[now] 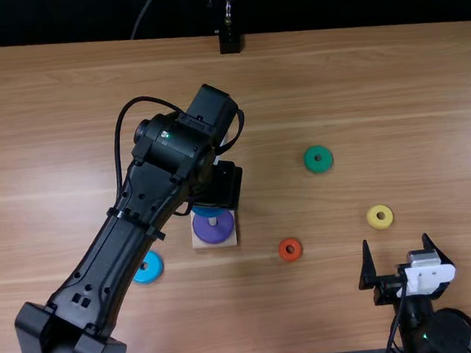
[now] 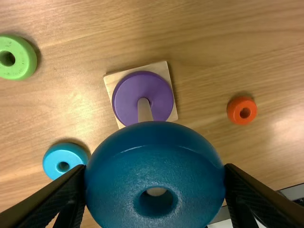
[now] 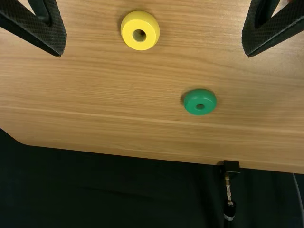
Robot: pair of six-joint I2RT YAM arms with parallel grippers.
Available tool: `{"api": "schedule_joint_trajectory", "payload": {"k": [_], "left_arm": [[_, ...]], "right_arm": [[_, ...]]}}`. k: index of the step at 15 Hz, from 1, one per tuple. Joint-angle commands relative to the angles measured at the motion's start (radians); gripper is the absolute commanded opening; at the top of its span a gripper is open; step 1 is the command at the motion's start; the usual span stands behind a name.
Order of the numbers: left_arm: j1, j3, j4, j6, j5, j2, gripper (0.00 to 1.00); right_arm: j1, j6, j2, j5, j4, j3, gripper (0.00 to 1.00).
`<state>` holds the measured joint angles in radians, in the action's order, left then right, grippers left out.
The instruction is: Build the Hanoi tower: stack the rings onto the peg from bottom to top in this color order: purple, dark blue, light blue, dark green, light green, yellow, orange.
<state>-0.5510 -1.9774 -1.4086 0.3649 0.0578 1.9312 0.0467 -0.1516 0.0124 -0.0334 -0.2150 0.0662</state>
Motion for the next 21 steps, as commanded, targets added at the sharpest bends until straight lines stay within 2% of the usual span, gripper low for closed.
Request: {"api": "schedule_joint_trajectory", "payload": {"k": [1, 2, 3, 4, 5, 9, 11, 12, 13, 15, 17, 20, 21], "left_arm": [[-0.012, -0.041, -0.003, 0.003, -0.001, 0.029, 0.89], [-0.012, -0.038, -0.005, 0.003, -0.001, 0.029, 1.0], [-0.01, -0.037, -0.005, 0.003, 0.01, 0.029, 1.0], [-0.006, -0.034, -0.005, 0.001, 0.036, 0.029, 1.0], [-0.004, -0.029, -0.003, 0.001, 0.045, 0.026, 1.0], [0.01, -0.032, 0.015, -0.004, 0.042, 0.014, 1.0], [0.065, -0.034, 0.028, -0.006, 0.043, -0.041, 1.0], [0.106, -0.028, 0.092, -0.004, 0.045, -0.077, 1.0], [0.14, -0.008, 0.196, -0.006, 0.045, -0.115, 1.0], [0.177, 0.158, 0.411, -0.004, 0.047, -0.224, 1.0], [0.252, 0.305, 0.569, -0.002, 0.047, -0.328, 1.0], [0.341, 0.494, 0.582, -0.013, 0.047, -0.448, 1.0], [0.372, 0.525, 0.573, -0.067, 0.047, -0.471, 1.0]], "right_arm": [[0.008, 0.001, -0.012, -0.011, -0.075, -0.051, 1.0], [0.008, 0.001, -0.012, -0.011, -0.075, -0.051, 1.0], [0.008, 0.001, -0.012, -0.011, -0.075, -0.051, 1.0], [0.008, 0.001, -0.012, -0.011, -0.075, -0.051, 1.0], [0.008, 0.001, -0.012, -0.011, -0.075, -0.051, 1.0], [0.008, 0.001, -0.012, -0.011, -0.075, -0.051, 1.0], [0.008, 0.001, -0.012, -0.011, -0.075, -0.051, 1.0], [0.008, 0.001, -0.012, -0.011, -0.075, -0.051, 1.0], [0.008, 0.001, -0.012, -0.011, -0.075, -0.051, 1.0], [0.008, 0.001, -0.012, -0.011, -0.075, -0.051, 1.0], [0.008, 0.001, -0.012, -0.011, -0.075, -0.051, 1.0], [0.008, 0.001, -0.012, -0.011, -0.075, -0.051, 1.0], [0.008, 0.001, -0.012, -0.011, -0.075, -0.051, 1.0]]}}
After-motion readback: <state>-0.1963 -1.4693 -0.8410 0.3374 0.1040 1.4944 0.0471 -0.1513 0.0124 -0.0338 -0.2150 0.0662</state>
